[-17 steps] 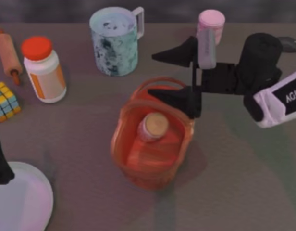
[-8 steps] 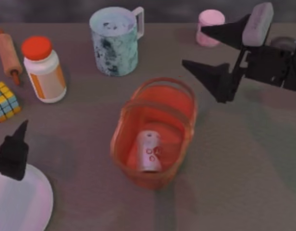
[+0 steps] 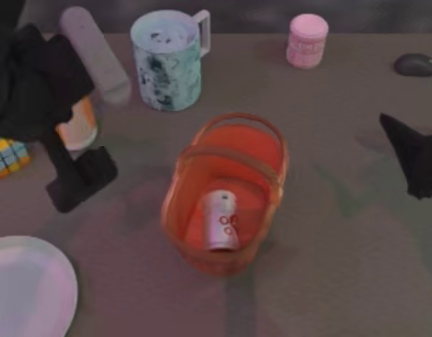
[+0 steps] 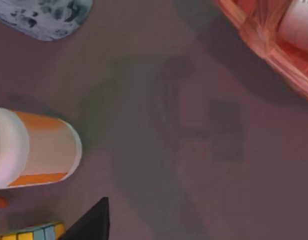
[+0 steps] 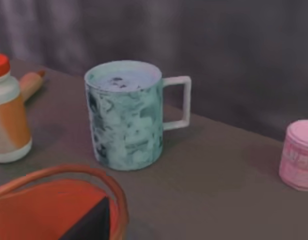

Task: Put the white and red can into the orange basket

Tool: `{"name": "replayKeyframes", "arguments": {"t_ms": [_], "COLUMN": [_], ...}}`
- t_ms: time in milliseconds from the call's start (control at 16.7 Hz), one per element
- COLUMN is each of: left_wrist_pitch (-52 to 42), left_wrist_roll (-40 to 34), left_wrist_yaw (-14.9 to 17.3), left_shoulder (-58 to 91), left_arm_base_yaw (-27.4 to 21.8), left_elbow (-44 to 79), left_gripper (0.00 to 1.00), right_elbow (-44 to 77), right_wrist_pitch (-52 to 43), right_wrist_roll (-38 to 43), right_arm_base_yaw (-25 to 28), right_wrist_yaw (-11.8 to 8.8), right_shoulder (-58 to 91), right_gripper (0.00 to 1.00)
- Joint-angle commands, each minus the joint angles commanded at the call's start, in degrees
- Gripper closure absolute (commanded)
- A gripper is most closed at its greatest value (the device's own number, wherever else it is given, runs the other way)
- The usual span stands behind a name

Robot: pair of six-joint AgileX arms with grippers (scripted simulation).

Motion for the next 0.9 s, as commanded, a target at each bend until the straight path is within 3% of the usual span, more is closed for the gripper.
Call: {"name": "replayKeyframes", "arguments": {"t_ms": [300, 540, 720, 900], "left_wrist_pitch": [-16.7, -26.0, -30.1, -31.4], "left_wrist_roll": [14.5, 23.6, 27.9, 29.3], "left_wrist_yaw": [-0.8, -1.7, -2.3, -2.5], "left_shoulder": [27.9, 45.2, 53.4, 56.0], "left_arm_base_yaw": [-8.0, -12.6, -14.6, -15.2], "left_elbow": [26.4, 43.4, 51.4, 54.0], "left_gripper": [0.0, 0.0, 0.0, 0.0], "right_elbow": [-12.7, -19.4, -22.2, -22.9], "right_wrist_pitch": [-14.7, -23.6, -27.5, -28.7], "right_wrist_roll": [0.8, 1.6, 2.1, 2.3], "right_arm_base_yaw": [-3.6, -5.6, -6.6, -6.9], "right_wrist_yaw": [13.0, 21.2, 25.0, 26.2], "right_shoulder": [-30.4, -49.4, -57.6, -60.2], "right_gripper": [0.0, 0.0, 0.0, 0.0]}}
